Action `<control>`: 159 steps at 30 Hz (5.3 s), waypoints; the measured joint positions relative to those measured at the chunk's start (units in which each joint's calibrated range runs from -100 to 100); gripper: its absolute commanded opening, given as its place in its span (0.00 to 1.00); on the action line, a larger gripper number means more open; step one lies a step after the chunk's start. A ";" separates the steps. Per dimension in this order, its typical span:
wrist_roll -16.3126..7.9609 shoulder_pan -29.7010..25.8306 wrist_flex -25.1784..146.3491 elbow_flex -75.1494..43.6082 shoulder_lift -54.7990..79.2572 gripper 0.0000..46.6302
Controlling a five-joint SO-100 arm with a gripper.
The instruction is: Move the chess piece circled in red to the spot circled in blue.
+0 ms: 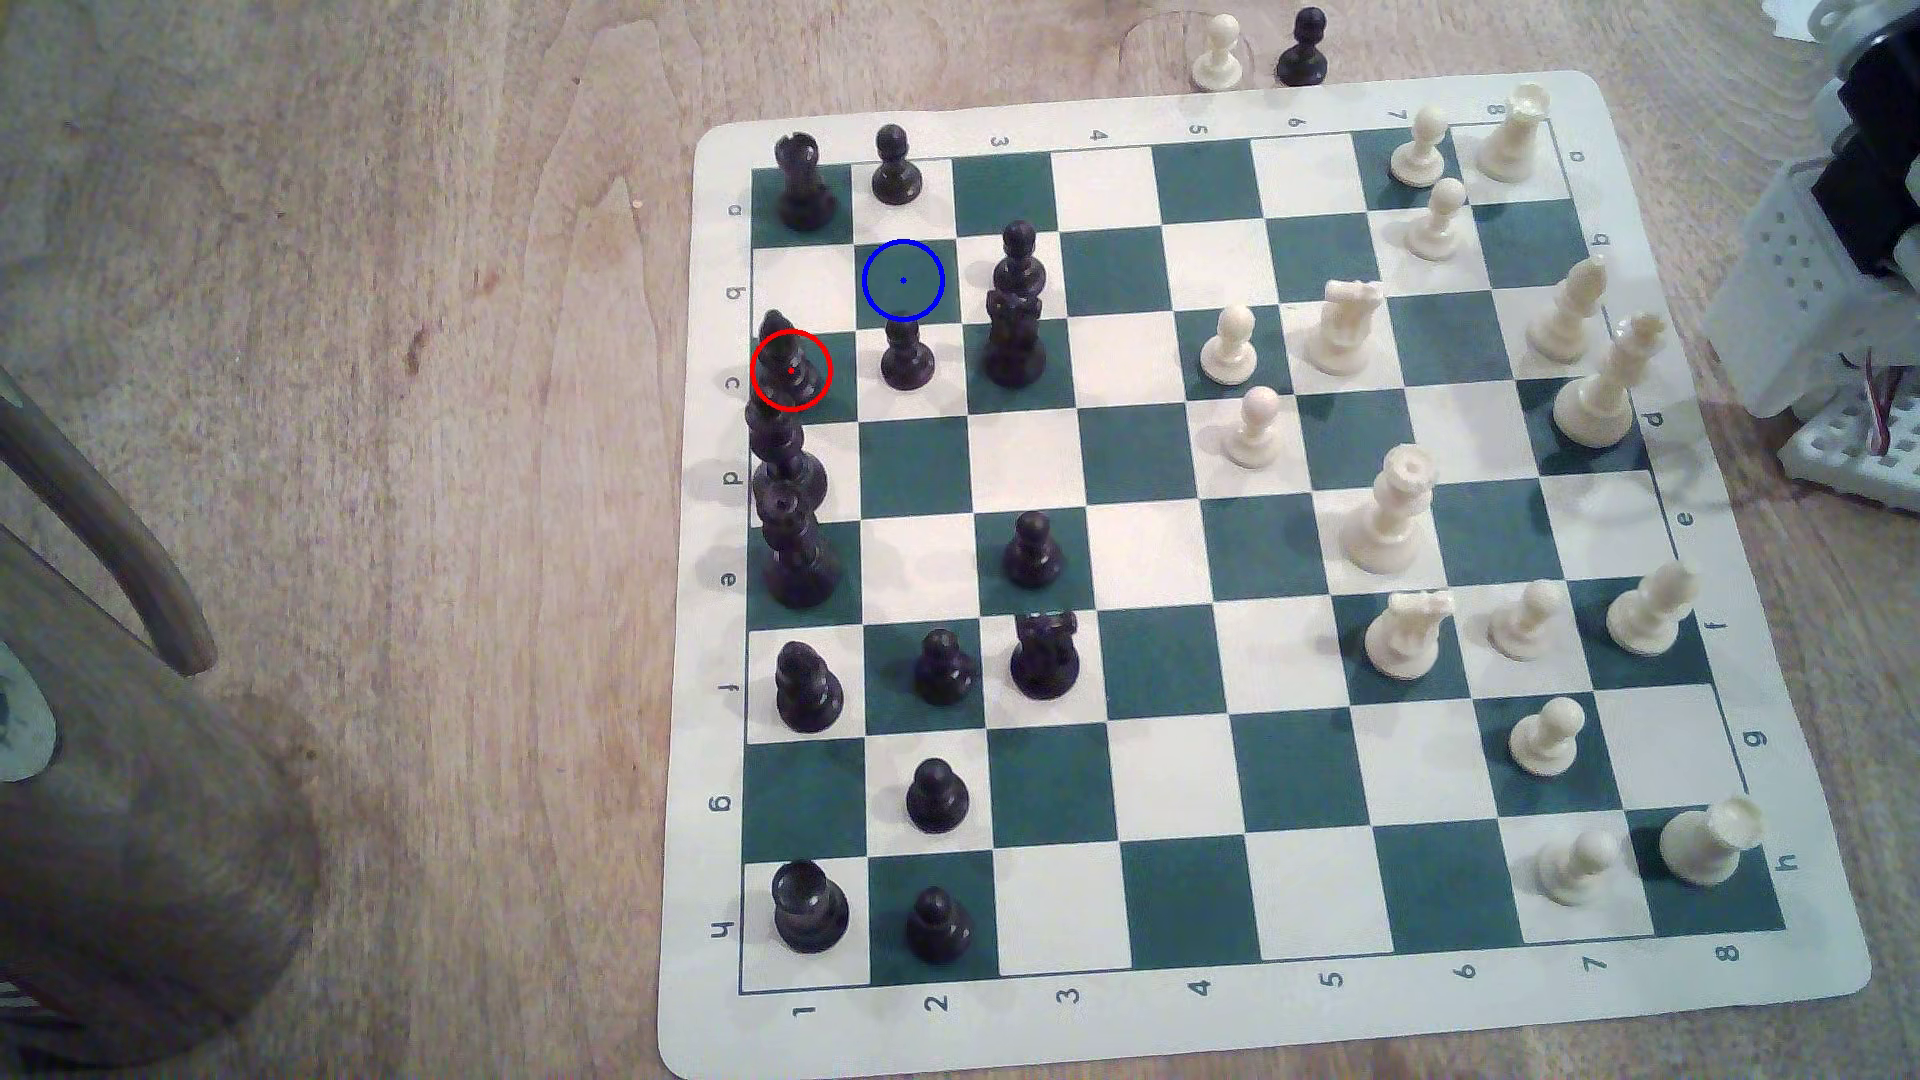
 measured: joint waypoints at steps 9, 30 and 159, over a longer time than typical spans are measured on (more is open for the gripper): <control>0.00 0.00 0.00 0.00 0.00 0.00; -0.10 4.28 40.48 0.00 0.00 0.00; -22.95 11.06 154.90 -145.23 141.35 0.30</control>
